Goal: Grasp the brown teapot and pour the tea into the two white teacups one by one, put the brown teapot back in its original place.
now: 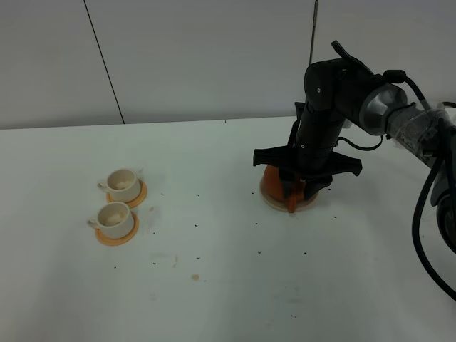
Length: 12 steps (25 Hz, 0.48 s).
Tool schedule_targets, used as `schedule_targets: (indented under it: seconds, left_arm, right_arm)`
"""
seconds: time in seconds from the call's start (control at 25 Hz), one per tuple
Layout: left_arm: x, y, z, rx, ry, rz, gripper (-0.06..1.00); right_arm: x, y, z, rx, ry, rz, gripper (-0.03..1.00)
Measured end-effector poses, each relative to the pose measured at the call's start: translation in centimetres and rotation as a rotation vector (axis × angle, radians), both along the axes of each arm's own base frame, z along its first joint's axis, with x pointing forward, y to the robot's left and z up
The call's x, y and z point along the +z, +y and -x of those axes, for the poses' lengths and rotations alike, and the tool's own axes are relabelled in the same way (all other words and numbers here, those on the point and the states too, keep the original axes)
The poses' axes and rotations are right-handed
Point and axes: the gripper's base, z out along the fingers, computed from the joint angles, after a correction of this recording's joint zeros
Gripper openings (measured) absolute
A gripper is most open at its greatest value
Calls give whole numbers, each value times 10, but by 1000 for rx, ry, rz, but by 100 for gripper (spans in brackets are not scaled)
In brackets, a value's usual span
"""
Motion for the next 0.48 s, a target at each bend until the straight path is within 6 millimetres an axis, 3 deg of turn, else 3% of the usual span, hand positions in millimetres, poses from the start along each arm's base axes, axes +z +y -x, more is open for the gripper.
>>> schedule_targets:
  seconds: [0.48]
  left_arm:
    - [0,0,0,0,0,0,37]
  right_arm:
    - [0,0,0,-32,9,-5,34]
